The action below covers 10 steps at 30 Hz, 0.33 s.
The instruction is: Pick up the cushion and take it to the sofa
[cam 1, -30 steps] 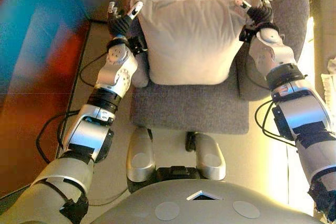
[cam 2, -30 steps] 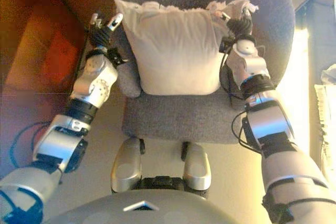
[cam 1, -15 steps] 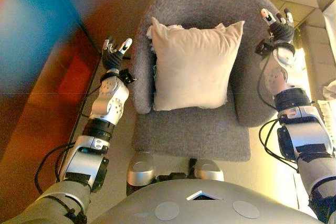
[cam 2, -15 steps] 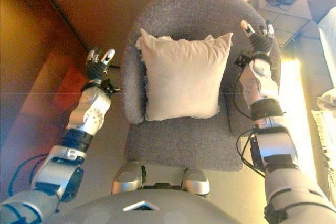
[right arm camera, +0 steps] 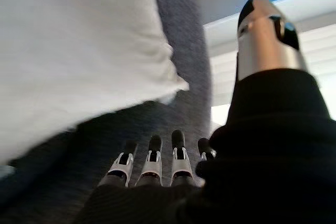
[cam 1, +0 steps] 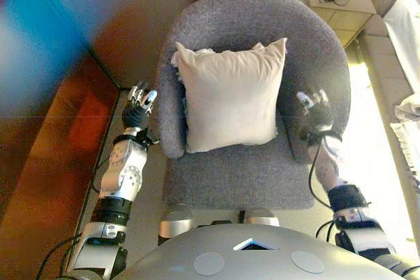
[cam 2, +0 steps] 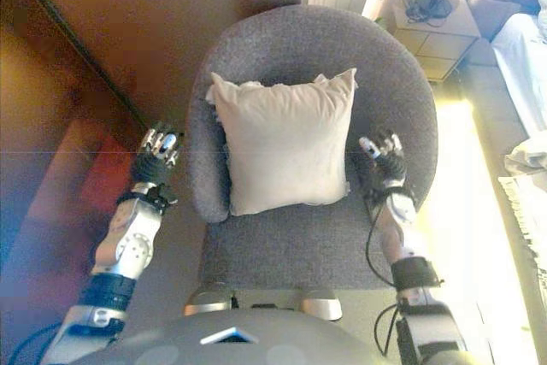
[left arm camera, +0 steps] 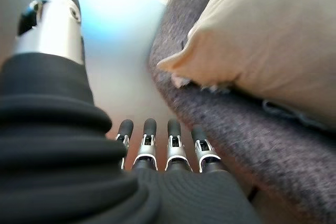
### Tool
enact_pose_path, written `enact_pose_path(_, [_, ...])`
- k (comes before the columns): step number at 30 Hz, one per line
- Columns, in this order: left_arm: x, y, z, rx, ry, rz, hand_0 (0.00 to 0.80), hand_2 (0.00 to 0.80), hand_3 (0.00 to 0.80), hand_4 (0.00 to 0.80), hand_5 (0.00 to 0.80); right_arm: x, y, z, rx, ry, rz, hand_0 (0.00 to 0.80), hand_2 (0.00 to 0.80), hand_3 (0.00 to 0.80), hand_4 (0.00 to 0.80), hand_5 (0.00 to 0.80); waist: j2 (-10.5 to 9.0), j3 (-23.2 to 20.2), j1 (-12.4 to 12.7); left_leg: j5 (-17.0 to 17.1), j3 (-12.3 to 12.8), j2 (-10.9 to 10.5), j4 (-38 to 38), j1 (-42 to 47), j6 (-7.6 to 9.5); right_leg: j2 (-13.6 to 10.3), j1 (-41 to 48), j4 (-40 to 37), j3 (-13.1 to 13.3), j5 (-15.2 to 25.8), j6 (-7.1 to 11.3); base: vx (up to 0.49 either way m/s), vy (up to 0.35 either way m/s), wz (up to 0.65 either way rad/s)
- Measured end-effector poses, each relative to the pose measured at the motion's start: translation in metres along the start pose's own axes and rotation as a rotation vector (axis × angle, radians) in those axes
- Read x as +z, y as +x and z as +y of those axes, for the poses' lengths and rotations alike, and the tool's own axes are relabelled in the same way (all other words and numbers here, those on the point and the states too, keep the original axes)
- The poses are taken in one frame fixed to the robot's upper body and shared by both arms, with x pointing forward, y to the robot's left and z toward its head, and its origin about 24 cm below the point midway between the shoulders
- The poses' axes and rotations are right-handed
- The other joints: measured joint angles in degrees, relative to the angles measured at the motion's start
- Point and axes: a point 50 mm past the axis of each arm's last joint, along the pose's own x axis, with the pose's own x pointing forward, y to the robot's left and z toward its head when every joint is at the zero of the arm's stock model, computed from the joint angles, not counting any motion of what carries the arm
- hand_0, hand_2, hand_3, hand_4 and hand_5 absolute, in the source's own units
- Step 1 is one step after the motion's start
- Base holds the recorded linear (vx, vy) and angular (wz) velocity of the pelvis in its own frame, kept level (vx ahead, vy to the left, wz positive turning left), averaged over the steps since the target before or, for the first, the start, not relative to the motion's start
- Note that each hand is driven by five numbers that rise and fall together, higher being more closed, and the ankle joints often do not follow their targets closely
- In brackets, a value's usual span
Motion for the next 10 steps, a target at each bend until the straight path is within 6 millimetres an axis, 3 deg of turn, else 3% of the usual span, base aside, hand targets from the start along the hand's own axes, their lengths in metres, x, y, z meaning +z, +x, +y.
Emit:
enact_pose_path(6, [-0.015,-0.026,0.005,-0.047,-0.023,0.004,0.000,0.000,0.000,0.000,0.000,-0.024,-0.018,0.023,0.181,0.091,0.039,0.000,0.000,0.000,0.000,0.000,0.40,-0.3,0.1,-0.1,0.1,-0.1,0.0,-0.2,-0.10,0.0,-0.1,-0.6,0.0,0.1,0.01,-0.079,0.032,-0.01])
enact_pose_path(10, [-0.017,-0.034,0.010,-0.038,-0.038,-0.013,0.000,0.000,0.000,0.000,0.000,-0.034,-0.025,0.025,0.212,0.179,0.069,0.000,0.000,0.000,0.000,0.000,0.40,-0.3,0.2,-0.1,0.2,-0.1,0.0,-0.4,-0.12,0.0,-0.1,-0.7,-0.1,0.1,0.02,-0.031,0.022,0.01])
